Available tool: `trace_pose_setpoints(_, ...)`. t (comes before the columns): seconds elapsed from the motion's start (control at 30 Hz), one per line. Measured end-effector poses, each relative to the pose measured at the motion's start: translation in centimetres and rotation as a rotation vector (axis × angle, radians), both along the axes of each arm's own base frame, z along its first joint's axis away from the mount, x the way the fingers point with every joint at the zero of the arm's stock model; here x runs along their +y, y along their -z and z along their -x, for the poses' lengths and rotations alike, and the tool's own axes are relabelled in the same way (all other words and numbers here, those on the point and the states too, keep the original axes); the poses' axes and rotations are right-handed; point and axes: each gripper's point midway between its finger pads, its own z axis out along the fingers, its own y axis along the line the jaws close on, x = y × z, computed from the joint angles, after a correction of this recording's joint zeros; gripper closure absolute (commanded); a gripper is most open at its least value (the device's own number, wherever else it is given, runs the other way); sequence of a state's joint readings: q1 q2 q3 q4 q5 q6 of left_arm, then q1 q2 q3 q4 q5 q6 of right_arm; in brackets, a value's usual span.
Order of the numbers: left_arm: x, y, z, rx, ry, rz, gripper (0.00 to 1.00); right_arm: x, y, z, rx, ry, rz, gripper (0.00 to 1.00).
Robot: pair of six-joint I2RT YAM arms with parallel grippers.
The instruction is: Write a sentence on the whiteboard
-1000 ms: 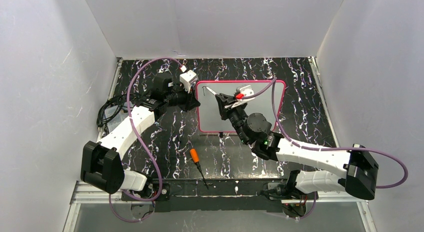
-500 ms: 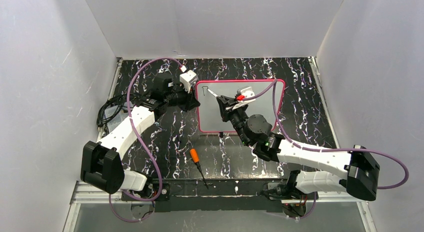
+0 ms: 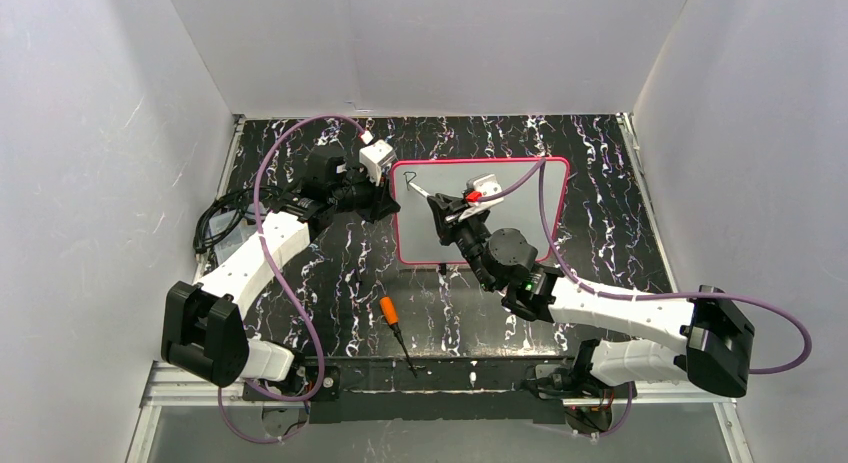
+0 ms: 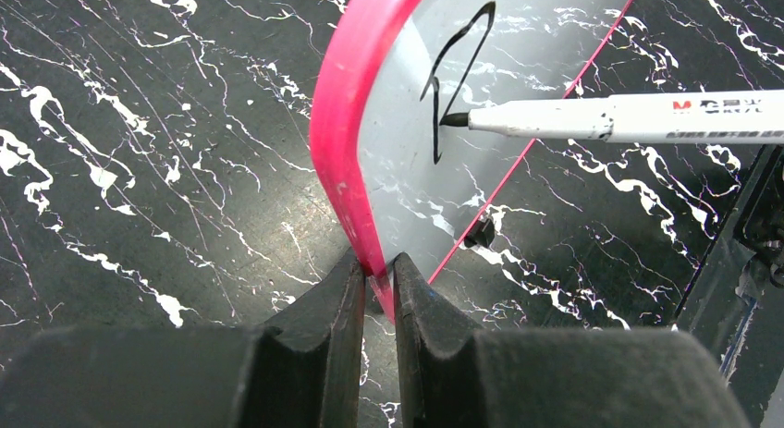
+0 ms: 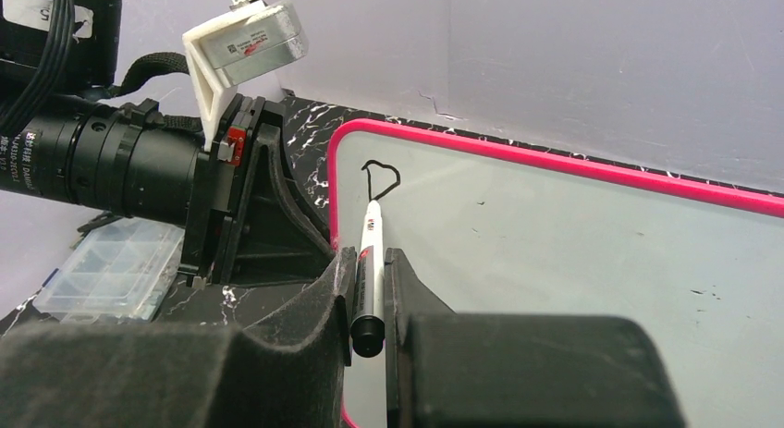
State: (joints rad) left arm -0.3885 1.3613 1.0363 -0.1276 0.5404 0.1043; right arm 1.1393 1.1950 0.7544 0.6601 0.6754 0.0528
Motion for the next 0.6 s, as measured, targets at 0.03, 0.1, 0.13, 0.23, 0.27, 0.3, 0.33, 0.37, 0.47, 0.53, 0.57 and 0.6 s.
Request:
trace_pose_setpoints(0.03,0.0,0.0,0.0,0.000,0.000,0.000,1.00,0.0,0.0,0.0,0.000,0.002,0.000,0.99)
trace_pose_setpoints(0.1,0.0,0.0,0.0,0.000,0.000,0.000,1.00,-0.1,0.0,0.0,0.001,0.004,-0.001,0.99)
trace_pose_setpoints(0.13,0.0,0.0,0.0,0.000,0.000,0.000,1.00,-0.1,0.1,0.0,0.003,0.005,-0.002,0.99)
trace_pose_setpoints(0.23,0.0,0.0,0.0,0.000,0.000,0.000,1.00,-0.5,0.7,0.1,0.012,0.008,-0.001,0.99)
trace_pose_setpoints(0.27,0.0,0.0,0.0,0.000,0.000,0.000,1.00,-0.6,0.9,0.2,0.017,0.010,0.001,0.99)
trace_pose_setpoints(0.3,0.0,0.0,0.0,0.000,0.000,0.000,1.00,-0.7,1.1,0.2,0.021,0.011,0.002,0.99)
trace_pose_setpoints(0.33,0.0,0.0,0.0,0.000,0.000,0.000,1.00,-0.9,1.3,0.3,0.024,0.014,0.002,0.99)
trace_pose_setpoints(0.37,0.0,0.0,0.0,0.000,-0.001,0.000,1.00,-1.1,1.4,0.3,0.028,0.017,0.002,0.99)
trace_pose_setpoints(0.47,0.0,0.0,0.0,0.000,-0.001,-0.001,1.00,-1.5,1.7,0.4,0.035,0.024,0.000,0.99)
trace_pose_setpoints(0.53,0.0,0.0,0.0,0.000,-0.001,-0.001,1.00,-1.5,1.8,0.4,0.040,0.025,0.000,0.99)
trace_pose_setpoints(0.57,0.0,0.0,0.0,0.000,-0.001,-0.001,1.00,-1.6,1.8,0.5,0.042,0.025,-0.001,0.99)
trace_pose_setpoints(0.6,0.0,0.0,0.0,0.000,0.000,0.000,1.00,-1.6,1.8,0.5,0.043,0.024,-0.004,0.99)
